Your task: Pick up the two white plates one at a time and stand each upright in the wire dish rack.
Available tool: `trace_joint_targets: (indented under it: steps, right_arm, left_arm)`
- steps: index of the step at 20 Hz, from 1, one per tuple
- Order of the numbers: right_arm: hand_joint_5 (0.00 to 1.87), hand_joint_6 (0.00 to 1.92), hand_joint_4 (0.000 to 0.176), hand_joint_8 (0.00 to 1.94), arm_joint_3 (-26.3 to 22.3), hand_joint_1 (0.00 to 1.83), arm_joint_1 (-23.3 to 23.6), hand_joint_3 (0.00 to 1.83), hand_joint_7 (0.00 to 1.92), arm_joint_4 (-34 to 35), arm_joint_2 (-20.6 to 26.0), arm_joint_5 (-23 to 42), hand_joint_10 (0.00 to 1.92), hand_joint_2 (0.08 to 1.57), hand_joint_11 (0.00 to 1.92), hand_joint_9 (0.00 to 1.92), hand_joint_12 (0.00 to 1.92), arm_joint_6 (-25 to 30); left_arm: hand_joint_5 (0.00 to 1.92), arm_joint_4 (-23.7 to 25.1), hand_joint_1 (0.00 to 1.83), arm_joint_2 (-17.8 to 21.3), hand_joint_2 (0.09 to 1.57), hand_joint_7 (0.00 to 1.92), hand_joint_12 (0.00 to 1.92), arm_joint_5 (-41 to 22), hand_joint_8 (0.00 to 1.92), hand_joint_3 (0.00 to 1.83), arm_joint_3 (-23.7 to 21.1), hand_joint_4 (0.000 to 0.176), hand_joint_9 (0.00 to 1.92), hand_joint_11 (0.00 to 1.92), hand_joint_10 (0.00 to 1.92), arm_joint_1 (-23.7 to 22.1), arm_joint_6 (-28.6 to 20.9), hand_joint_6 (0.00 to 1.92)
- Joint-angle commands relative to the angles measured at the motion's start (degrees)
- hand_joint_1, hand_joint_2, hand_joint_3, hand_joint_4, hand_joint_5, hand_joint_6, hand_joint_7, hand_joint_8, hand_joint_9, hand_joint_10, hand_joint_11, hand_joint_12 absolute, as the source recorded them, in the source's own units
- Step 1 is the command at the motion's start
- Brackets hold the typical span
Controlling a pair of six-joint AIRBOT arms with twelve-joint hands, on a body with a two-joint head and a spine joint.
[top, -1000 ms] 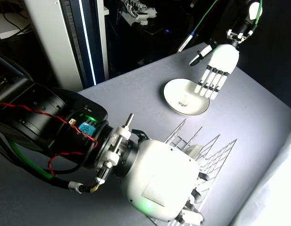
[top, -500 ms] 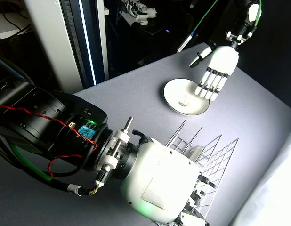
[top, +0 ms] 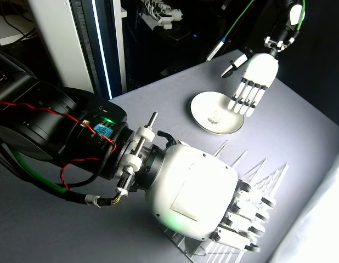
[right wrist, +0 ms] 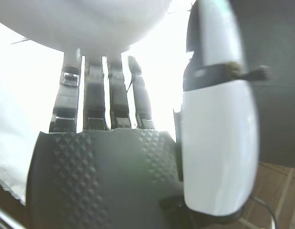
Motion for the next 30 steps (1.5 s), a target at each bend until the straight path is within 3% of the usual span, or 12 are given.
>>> trace_joint_targets:
  steps: [1,4,6,10,11,20,30]
  right_arm:
    - [0.14,0.0,0.0,0.0,0.2,1.16,0.5,0.0,0.1,0.5,0.6,6.8,0.0,0.89,0.0,0.07,0.29,0.0]
    - [0.07,0.0,0.0,0.0,0.2,1.11,1.0,0.0,0.03,0.3,0.5,7.0,0.0,0.89,0.0,0.03,0.22,0.0]
    - [0.0,0.0,0.0,0.0,-0.1,1.08,1.6,0.0,0.0,-1.7,0.6,8.1,0.0,0.86,0.0,0.0,0.02,0.0]
    - [0.0,0.0,0.0,0.0,-1.6,1.02,1.9,0.0,0.0,-5.4,0.9,9.4,0.0,0.76,0.0,0.0,0.0,0.0]
    - [0.0,0.0,0.0,0.0,-2.1,1.07,1.9,0.0,0.0,-6.3,1.0,9.5,0.0,0.75,0.0,0.0,0.0,0.0]
    - [0.0,0.0,0.0,0.0,-8.6,1.22,0.2,0.02,0.0,-32.2,1.7,21.1,0.0,0.86,0.0,0.0,0.0,0.9]
    - [0.0,0.0,0.0,0.0,-15.3,1.16,-0.8,0.0,0.0,-46.8,1.8,22.5,0.0,0.85,0.0,0.0,0.0,-0.2]
  left_arm:
    - [0.0,-3.1,0.0,0.2,1.13,0.02,0.01,-1.7,0.01,0.0,0.4,0.0,0.03,0.03,0.01,-0.4,0.0,0.0]
    - [0.01,-3.1,0.0,0.2,1.12,0.02,0.02,-2.2,0.01,0.0,0.4,0.0,0.03,0.05,0.01,-1.1,0.0,0.0]
    - [0.0,-3.1,0.0,0.2,1.12,0.01,0.02,-2.2,0.0,0.0,0.4,0.0,0.02,0.04,0.0,-1.1,0.0,0.0]
    - [0.0,-3.1,0.0,0.2,1.14,0.0,0.02,-2.2,0.0,0.01,0.4,0.0,0.0,0.03,0.0,-1.0,0.0,0.0]
    - [0.02,-3.1,0.0,0.2,1.13,0.02,0.03,-2.2,0.01,0.0,0.3,0.0,0.03,0.07,0.01,-0.9,0.0,0.01]
    - [0.0,-3.1,0.0,-0.2,1.12,0.01,0.02,-2.2,0.0,0.0,0.3,0.0,0.02,0.04,0.01,1.7,-1.1,0.0]
    - [0.01,-3.1,0.0,-2.4,1.15,0.02,0.04,-2.9,0.0,0.01,2.0,0.0,0.03,0.07,0.01,7.5,-5.2,0.0]
